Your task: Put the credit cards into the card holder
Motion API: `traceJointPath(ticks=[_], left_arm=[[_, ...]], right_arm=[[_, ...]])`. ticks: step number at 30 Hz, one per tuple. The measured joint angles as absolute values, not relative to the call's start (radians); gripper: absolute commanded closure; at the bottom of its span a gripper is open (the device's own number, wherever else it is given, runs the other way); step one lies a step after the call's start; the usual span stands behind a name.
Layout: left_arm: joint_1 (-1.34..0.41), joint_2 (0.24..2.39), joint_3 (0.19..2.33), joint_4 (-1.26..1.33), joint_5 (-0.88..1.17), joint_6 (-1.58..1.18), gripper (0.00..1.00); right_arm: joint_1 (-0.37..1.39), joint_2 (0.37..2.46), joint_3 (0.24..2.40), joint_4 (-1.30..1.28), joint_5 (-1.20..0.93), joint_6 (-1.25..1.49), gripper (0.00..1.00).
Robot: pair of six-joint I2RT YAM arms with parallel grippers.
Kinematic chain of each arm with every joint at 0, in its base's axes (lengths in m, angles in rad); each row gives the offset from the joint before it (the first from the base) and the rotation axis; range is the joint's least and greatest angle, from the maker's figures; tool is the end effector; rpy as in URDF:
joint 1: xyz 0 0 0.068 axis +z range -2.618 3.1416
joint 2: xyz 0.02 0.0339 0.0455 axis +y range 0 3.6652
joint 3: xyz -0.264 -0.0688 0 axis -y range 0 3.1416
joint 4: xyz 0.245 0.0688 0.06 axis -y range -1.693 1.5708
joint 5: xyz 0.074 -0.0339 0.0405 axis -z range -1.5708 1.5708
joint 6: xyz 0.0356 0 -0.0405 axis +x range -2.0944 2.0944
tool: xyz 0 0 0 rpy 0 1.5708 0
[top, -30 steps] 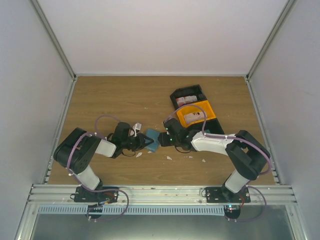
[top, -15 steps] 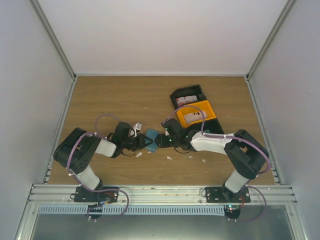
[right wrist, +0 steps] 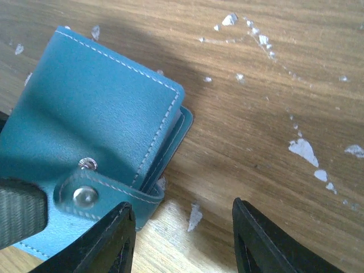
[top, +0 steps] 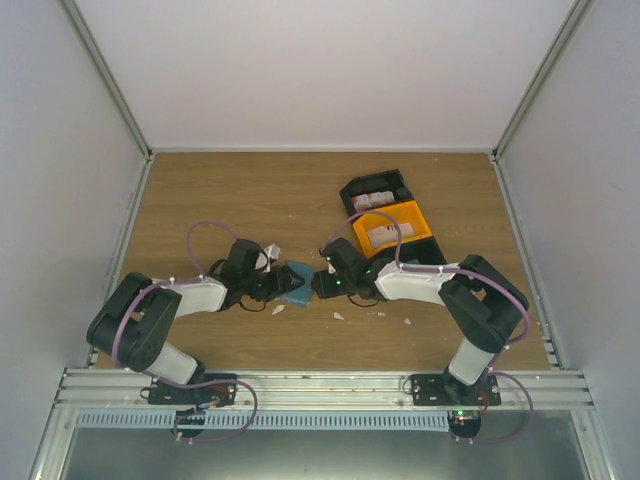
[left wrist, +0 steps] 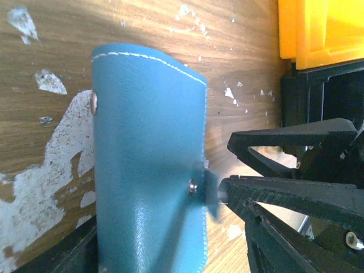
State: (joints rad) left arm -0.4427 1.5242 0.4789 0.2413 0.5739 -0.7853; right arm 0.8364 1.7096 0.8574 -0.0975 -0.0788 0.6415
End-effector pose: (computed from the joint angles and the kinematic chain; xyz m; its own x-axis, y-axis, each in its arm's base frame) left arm 0.2218 -0.1265 0.1205 -0.9552 -0.2043 -0.2142 0.0350 0.6406 -0.7671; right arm 0.2169 0.2444 0.1410 -0.8978 -0.1042 -0.4279 -0.2913 0.8692 0.3995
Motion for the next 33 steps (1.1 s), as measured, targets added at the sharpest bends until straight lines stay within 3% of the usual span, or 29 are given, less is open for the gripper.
traceJointPath(ticks=[5,13,20,26,30,33], left_arm=[[-0.443,1.421,0.509,0.094,0.498,-0.755,0.32],[-0.436,1.38,0.559,-0.056,0.363,-0.719,0.45],[-0.427,1.471,0.636,-0.116,0.327,-0.678,0.55],[-0.427,1.533,0.666,-0.15,0.337,-0.644,0.55],[-0.428,1.534,0.665,-0.153,0.36,-0.636,0.65],[-0.437,1.531,0.647,-0.146,0.392,-0.64,0.65]], right_arm=[[0.836,1.71,0.879,-0.102,-0.08,0.604,0.53],[0.828,1.714,0.891,-0.105,-0.097,0.571,0.61],[0.817,1.714,0.869,-0.093,-0.126,0.598,0.71],[0.817,1.714,0.856,-0.094,-0.115,0.636,0.72],[0.816,1.709,0.854,-0.102,-0.098,0.646,0.72],[0.813,1.679,0.854,-0.126,-0.073,0.648,0.69]])
